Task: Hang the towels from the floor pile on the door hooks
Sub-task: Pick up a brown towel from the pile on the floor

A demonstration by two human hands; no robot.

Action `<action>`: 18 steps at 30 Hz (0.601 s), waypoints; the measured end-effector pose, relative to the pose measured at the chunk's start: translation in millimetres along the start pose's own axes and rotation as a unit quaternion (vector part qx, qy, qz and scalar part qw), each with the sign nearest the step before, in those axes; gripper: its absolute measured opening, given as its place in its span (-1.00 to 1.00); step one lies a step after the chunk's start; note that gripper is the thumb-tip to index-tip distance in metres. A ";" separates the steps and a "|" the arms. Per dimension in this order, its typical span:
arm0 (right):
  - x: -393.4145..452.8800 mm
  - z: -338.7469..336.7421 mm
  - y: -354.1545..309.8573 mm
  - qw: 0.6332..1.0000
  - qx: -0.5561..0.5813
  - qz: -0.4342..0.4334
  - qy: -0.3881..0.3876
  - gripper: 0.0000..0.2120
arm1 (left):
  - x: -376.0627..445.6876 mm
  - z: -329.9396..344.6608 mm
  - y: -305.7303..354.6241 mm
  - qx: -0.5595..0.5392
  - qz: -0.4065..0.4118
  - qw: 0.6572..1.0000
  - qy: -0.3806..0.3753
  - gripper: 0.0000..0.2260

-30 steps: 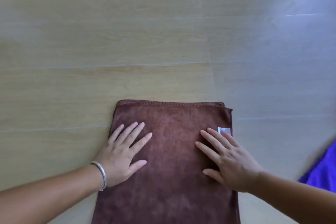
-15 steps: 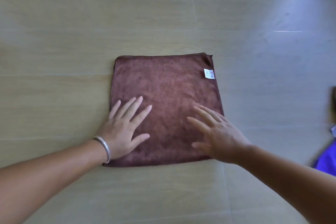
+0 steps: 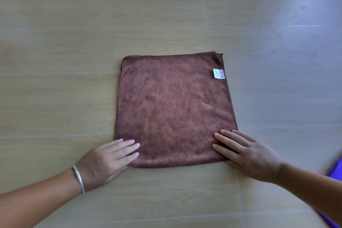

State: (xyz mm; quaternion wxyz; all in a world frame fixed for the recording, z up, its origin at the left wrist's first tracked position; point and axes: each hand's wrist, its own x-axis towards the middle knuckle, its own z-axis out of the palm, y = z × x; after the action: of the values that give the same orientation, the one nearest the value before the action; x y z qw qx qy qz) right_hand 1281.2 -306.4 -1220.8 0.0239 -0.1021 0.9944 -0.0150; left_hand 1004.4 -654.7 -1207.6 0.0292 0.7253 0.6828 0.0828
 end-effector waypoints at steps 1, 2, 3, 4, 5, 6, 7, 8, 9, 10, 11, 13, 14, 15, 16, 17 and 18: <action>0.7 -3.5 -1.6 1.000 -0.010 -0.004 -0.011 -0.59 | 3.3 -5.9 0.5 -0.003 -0.005 1.000 0.003 -0.59; 1.2 -12.0 -3.2 1.000 -0.014 -0.001 -0.019 -0.58 | 6.2 -15.6 2.0 -0.012 -0.020 1.000 0.000 -0.56; 1.8 -24.2 -4.8 1.000 -0.016 0.016 -0.022 -0.57 | 8.2 -27.3 4.9 -0.022 -0.045 0.999 -0.002 -0.53; 3.8 -38.6 -5.4 0.999 -0.015 0.047 -0.018 -0.57 | 9.7 -39.6 8.0 -0.036 -0.078 0.996 0.001 -0.50; 6.3 -58.6 -7.8 0.997 -0.009 0.081 -0.012 -0.56 | 9.7 -57.7 13.2 -0.054 -0.115 0.992 -0.009 -0.51; 10.7 -79.8 -9.8 0.993 0.005 0.118 -0.002 -0.57 | 10.6 -76.7 17.2 -0.070 -0.148 0.986 -0.014 -0.58; 15.7 -104.6 -12.3 0.988 0.022 0.150 0.011 -0.59 | 11.6 -100.2 21.5 -0.078 -0.179 0.981 -0.014 -0.71; 21.0 -125.2 -13.9 0.984 0.038 0.172 0.024 -0.62 | 12.8 -118.2 23.9 -0.080 -0.201 0.976 -0.004 -0.82; 27.4 -149.7 -14.5 0.980 0.049 0.189 0.037 -0.63 | 15.4 -142.0 25.0 -0.089 -0.224 0.970 -0.006 -0.80; 34.1 -179.0 -15.7 0.977 0.057 0.200 0.043 -0.62 | 17.3 -169.9 25.1 -0.097 -0.237 0.966 -0.022 -0.74; 40.4 -207.0 -16.0 0.974 0.068 0.212 0.047 -0.62 | 20.5 -197.1 24.4 -0.101 -0.247 0.963 -0.027 -0.73; 49.5 -271.4 -15.3 0.969 0.085 0.225 0.059 -0.66 | 28.6 -261.9 25.7 -0.102 -0.270 0.957 -0.020 -0.80; 52.4 -298.4 -15.3 0.968 0.088 0.224 0.064 -0.70 | 30.6 -288.0 25.0 -0.102 -0.287 0.952 -0.007 -0.79; 55.3 -333.3 -15.2 0.969 0.089 0.220 0.067 -0.72 | 34.9 -321.5 26.0 -0.109 -0.307 0.946 0.003 -0.76; 58.1 -366.9 -16.1 0.970 0.090 0.217 0.068 -0.75 | 38.6 -353.6 27.8 -0.116 -0.320 0.940 0.008 -0.74; 60.4 -402.8 -16.5 0.969 0.089 0.220 0.075 -0.78 | 42.0 -388.6 29.7 -0.119 -0.332 0.935 0.014 -0.73; 62.7 -438.8 -17.3 0.967 0.091 0.226 0.080 -0.81 | 44.5 -422.9 31.9 -0.119 -0.338 0.933 0.023 -0.72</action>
State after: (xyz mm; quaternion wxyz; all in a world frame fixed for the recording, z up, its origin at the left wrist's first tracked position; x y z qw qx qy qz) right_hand 1201.2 -325.1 -784.9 -0.0434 0.1291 0.9849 -0.1073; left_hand 970.6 -642.4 -782.7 0.1262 0.4406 0.8733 0.1653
